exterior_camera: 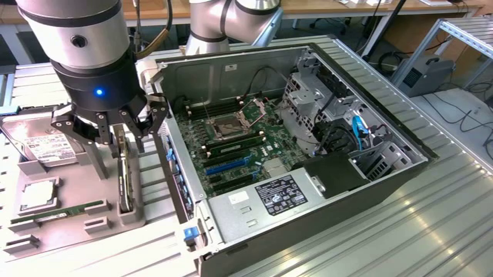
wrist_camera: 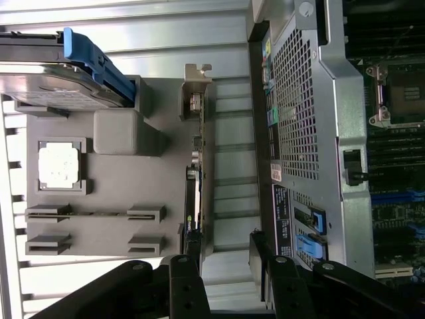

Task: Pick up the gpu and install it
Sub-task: 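Pick up the gpu and move the gpu toward the slot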

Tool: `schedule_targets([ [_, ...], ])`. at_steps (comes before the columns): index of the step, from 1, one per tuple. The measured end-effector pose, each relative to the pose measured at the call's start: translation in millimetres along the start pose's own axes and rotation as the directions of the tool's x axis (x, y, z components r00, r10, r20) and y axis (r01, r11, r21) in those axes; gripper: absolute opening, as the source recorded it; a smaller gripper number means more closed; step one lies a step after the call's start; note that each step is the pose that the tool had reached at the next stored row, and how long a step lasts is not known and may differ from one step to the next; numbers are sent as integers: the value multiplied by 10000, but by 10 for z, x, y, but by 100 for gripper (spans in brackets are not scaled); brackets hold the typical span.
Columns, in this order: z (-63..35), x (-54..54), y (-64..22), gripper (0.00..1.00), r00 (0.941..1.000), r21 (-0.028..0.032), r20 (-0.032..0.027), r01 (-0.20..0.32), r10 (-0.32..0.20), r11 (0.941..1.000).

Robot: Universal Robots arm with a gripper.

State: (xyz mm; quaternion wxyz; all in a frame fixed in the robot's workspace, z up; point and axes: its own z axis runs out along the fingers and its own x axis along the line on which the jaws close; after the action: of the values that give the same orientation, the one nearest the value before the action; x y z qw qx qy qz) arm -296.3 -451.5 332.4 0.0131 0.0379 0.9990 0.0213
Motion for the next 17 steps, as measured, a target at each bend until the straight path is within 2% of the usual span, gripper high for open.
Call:
schedule_targets([
  [17, 73, 2, -3, 42, 10000, 0, -1, 0, 0, 10000],
])
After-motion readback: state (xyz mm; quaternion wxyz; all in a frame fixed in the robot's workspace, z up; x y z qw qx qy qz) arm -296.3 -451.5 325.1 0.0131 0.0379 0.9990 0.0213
